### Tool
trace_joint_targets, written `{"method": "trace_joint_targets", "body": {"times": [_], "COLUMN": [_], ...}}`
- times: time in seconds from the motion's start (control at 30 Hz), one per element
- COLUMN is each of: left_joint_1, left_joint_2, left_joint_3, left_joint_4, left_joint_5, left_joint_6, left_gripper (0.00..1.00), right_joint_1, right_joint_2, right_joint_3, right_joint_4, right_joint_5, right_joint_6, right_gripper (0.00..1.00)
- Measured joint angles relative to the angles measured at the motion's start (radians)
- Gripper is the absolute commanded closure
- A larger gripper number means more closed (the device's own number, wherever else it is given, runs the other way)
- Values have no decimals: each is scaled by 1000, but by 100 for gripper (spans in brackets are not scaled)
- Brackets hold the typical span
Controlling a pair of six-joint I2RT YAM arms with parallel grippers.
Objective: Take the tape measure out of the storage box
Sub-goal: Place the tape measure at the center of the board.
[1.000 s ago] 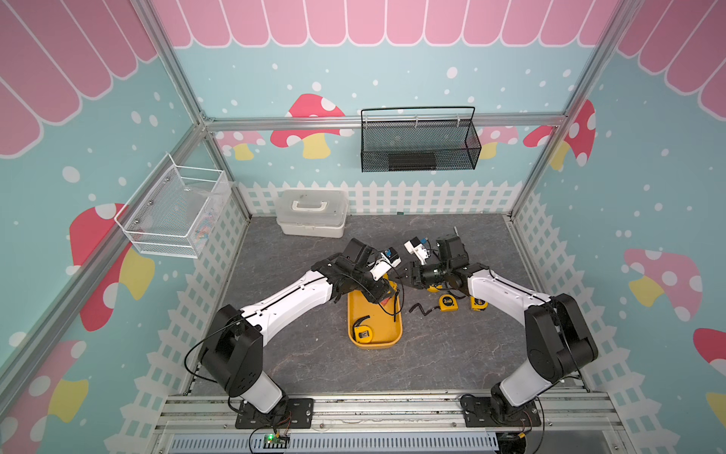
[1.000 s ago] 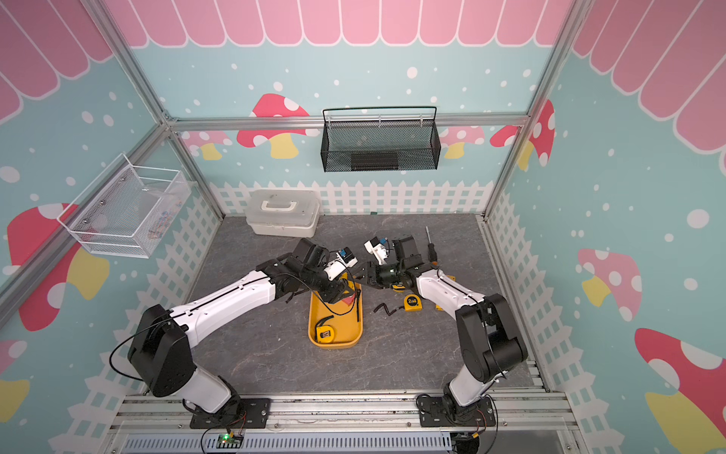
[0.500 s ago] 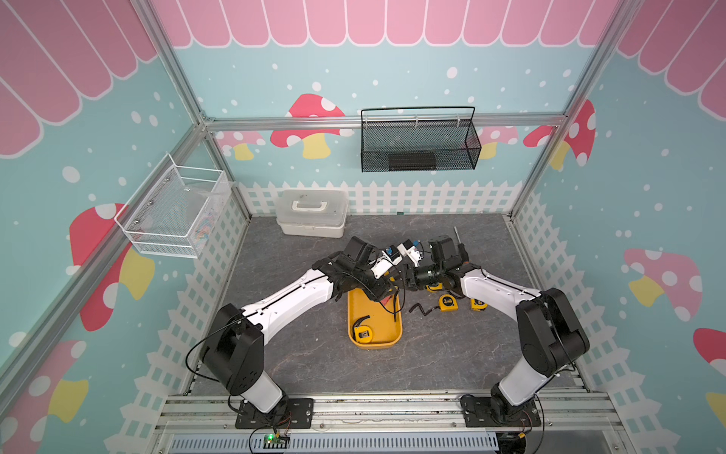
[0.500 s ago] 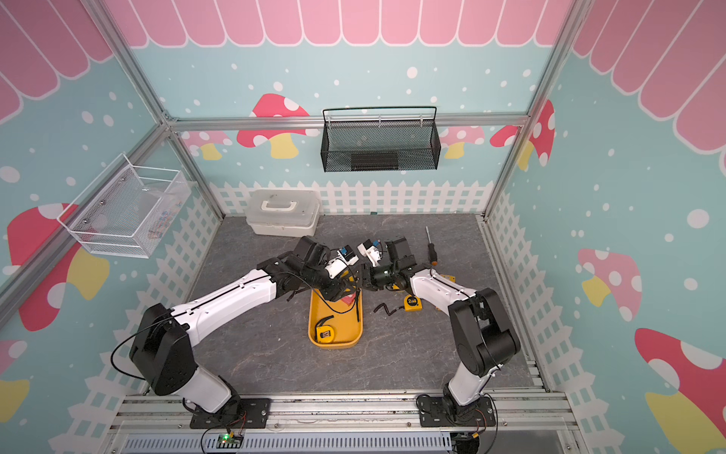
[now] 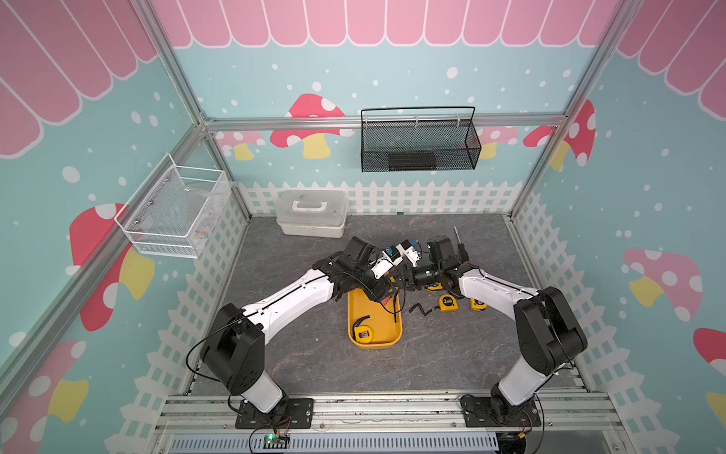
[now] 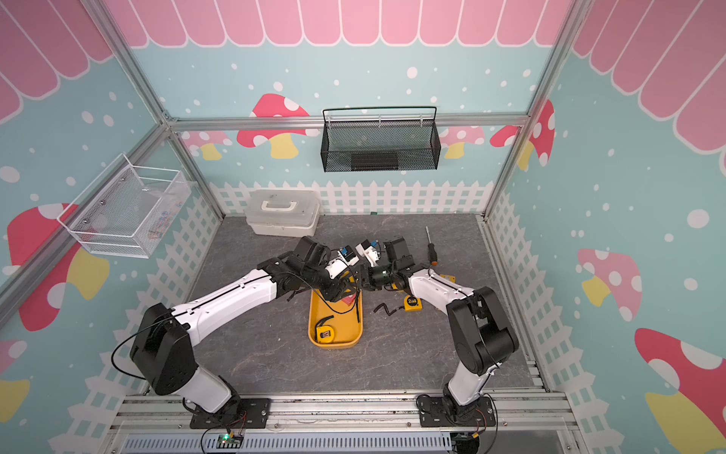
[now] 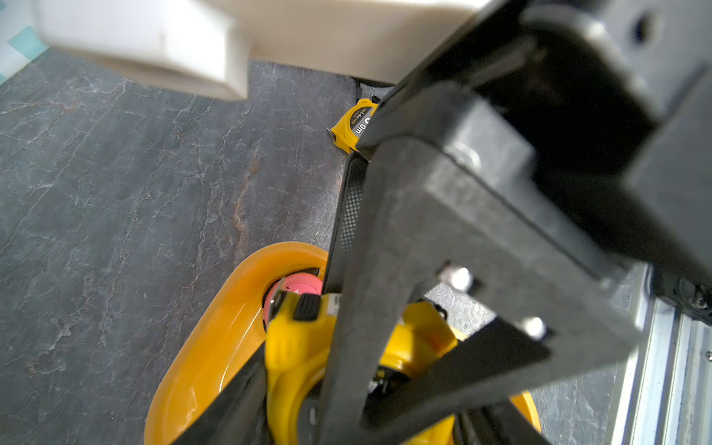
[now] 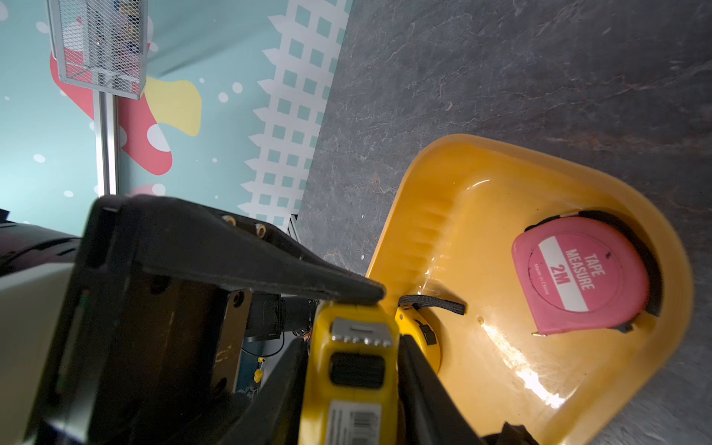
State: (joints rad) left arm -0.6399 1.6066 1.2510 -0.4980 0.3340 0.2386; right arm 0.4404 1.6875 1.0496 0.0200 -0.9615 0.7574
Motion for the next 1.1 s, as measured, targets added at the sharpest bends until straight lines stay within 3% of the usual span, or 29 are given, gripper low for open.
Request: {"method": "trace_joint_targets", "body": {"times": [0.87,1.1], "left_joint_1": [0,0], "left_joint_2": [0,-72], "left_joint_3": [-2,-81], "left_joint_4": [15,20], "left_joint_5": [0,-10], "left_joint_6": [0,-2], "left_gripper": [26,25], "right_joint_1": [0,0], "right_joint_2": [0,0], "right_joint_3": [1,1], "right_joint_4": [3,3], "right_joint_5": [4,4], "right_joint_6": [8,15], "right_gripper": [68,68]}}
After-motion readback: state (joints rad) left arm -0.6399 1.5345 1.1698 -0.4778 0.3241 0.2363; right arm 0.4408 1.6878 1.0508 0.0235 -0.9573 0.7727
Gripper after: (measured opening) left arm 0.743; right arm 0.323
